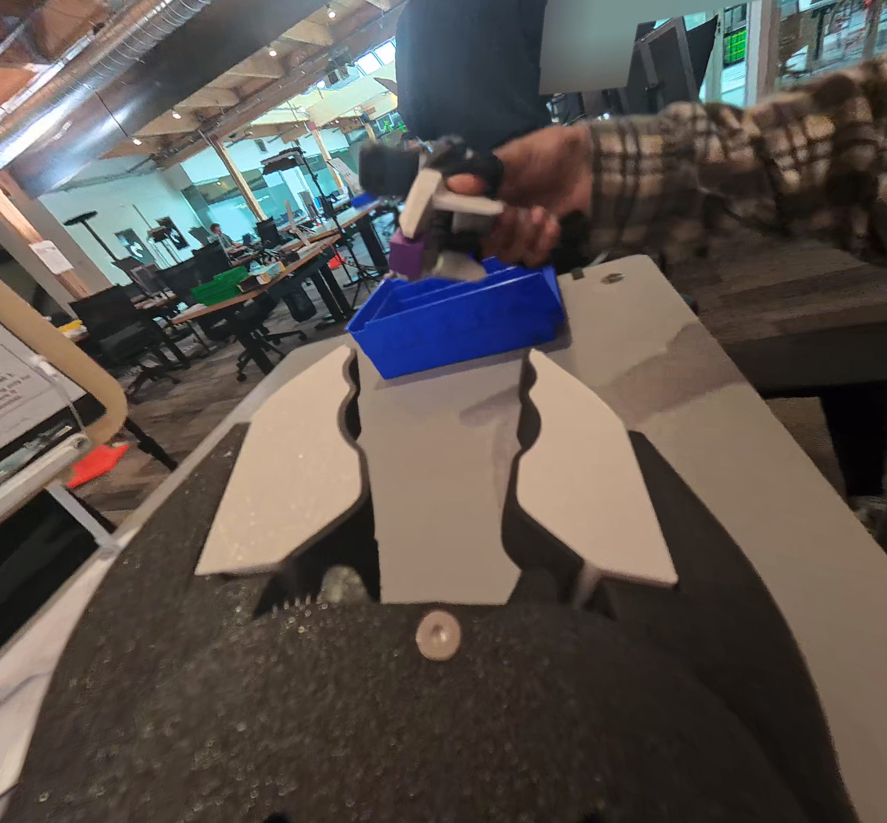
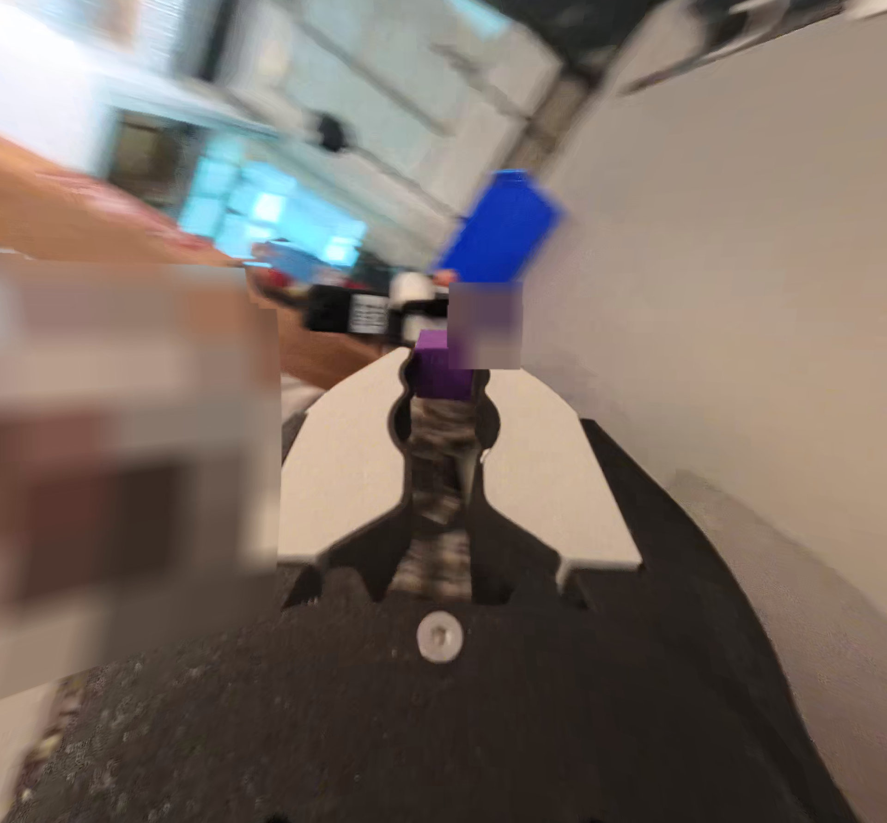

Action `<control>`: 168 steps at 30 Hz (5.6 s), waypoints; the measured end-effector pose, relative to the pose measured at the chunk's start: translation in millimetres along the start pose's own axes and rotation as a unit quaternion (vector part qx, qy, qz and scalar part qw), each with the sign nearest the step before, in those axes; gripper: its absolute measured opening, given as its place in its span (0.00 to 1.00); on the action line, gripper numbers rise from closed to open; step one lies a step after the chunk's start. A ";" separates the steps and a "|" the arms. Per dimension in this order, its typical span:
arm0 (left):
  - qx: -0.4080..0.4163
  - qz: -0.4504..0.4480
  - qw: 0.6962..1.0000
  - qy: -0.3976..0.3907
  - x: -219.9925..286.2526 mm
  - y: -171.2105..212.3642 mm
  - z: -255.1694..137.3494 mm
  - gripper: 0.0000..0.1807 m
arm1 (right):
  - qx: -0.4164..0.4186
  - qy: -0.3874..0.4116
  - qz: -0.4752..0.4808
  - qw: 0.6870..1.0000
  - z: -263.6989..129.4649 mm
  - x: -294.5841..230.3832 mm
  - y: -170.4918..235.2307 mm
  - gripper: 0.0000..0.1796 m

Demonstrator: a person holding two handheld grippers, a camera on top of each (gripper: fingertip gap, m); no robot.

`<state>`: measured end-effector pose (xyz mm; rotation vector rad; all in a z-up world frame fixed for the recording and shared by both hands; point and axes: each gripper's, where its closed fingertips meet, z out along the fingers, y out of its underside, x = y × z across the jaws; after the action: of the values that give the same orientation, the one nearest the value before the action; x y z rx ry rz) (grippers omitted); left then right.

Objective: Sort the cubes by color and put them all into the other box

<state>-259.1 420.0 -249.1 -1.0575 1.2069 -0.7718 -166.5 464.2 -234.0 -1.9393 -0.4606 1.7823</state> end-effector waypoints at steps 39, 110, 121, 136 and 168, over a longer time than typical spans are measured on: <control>-0.036 -0.062 0.996 -0.055 -29.0 15.1 -30.5 0.33 | -0.083 0.405 -0.249 0.876 -112.4 40.7 -30.2 0.42; 0.020 -0.066 0.998 0.014 -60.4 9.3 -33.1 0.15 | -0.034 -0.241 0.147 0.959 152.4 -15.1 9.2 0.34; -0.028 -0.101 0.994 0.032 -39.5 21.8 -14.6 0.48 | -0.032 -0.083 0.057 0.994 74.2 6.9 -13.9 0.15; -0.010 -0.171 0.979 0.113 5.0 29.3 -22.2 0.44 | -0.149 0.643 0.096 0.745 -329.7 172.8 22.0 0.16; -0.022 -0.152 0.988 0.032 -17.0 12.1 -58.5 0.40 | 0.067 0.115 -0.245 0.960 -10.8 12.5 -50.2 0.42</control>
<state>-320.6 426.4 -255.5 -1.2789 1.1344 -1.0250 -151.3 511.7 -216.6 -1.7218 -0.6528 1.2274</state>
